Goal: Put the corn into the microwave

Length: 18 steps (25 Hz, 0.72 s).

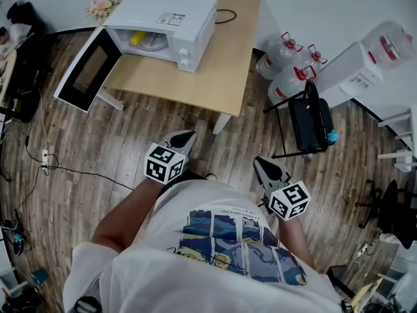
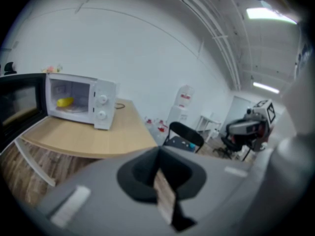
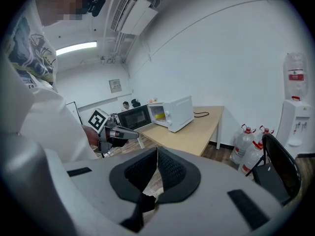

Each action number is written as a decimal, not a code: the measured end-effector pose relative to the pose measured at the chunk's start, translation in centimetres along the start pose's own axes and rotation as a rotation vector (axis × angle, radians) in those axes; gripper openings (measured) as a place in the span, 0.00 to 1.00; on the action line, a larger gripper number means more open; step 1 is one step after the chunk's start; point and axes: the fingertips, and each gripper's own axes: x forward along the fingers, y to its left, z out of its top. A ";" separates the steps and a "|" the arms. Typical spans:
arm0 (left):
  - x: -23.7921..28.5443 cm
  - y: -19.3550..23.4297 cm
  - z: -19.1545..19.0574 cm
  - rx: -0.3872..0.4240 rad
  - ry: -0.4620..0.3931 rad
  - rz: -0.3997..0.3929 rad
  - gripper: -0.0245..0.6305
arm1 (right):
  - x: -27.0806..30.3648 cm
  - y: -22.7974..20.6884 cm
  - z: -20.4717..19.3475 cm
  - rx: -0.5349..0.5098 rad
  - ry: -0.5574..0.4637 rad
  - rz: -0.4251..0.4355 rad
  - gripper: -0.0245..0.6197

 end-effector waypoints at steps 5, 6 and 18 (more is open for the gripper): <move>0.6 -0.3 -0.4 -0.002 0.013 -0.008 0.05 | -0.1 -0.2 -0.3 0.000 0.000 -0.004 0.06; 0.7 -0.4 -0.4 0.000 0.017 -0.012 0.05 | -0.2 -0.2 -0.4 0.001 0.001 -0.005 0.06; 1.8 -1.0 -0.6 0.009 0.039 -0.032 0.05 | -0.3 -0.5 -1.2 0.019 0.009 -0.011 0.05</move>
